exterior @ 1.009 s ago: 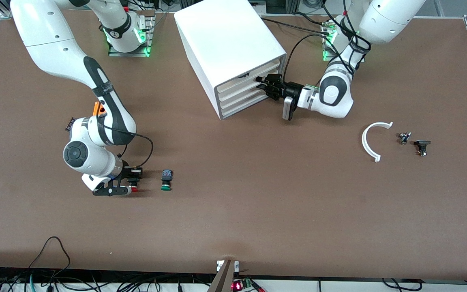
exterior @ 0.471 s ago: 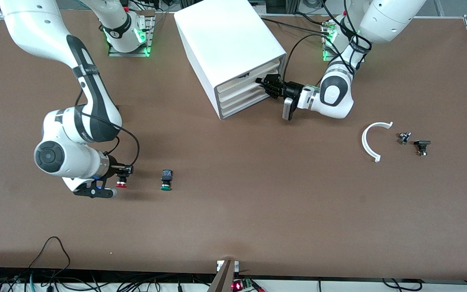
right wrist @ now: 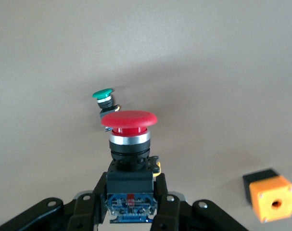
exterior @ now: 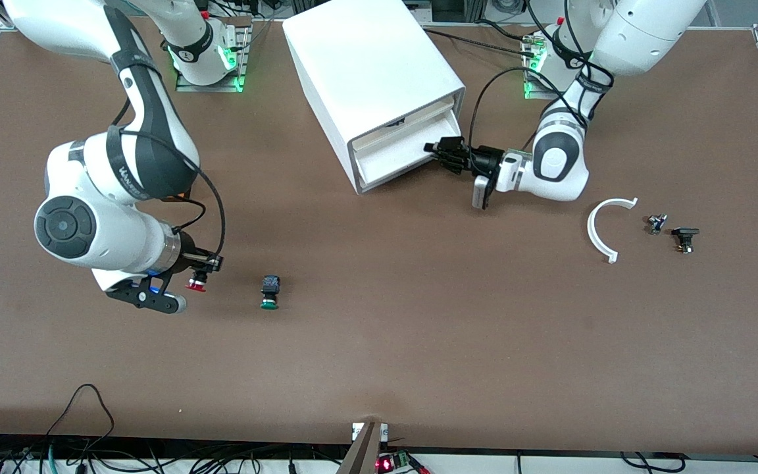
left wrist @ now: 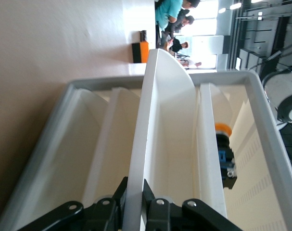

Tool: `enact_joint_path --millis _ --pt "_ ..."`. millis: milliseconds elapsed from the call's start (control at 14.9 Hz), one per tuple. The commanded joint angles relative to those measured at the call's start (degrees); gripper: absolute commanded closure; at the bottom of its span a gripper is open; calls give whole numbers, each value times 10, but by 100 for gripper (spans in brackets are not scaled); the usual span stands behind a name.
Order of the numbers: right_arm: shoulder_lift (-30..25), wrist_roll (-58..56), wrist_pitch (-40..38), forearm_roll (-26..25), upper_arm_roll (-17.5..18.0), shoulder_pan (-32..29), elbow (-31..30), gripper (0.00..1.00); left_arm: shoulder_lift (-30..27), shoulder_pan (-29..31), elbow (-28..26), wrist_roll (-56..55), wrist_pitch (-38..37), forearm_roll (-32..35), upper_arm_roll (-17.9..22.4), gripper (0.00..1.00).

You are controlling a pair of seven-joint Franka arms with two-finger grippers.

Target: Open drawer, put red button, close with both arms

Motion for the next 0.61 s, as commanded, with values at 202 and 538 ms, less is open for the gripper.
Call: enact_joint_path --millis 202,538 --pt "8 242 -22 6 -2 83 64 100 48 48 106 -93 14 108 15 100" --pt "9 420 7 6 -2 155 88 100 57 52 131 -145 14 126 15 1"
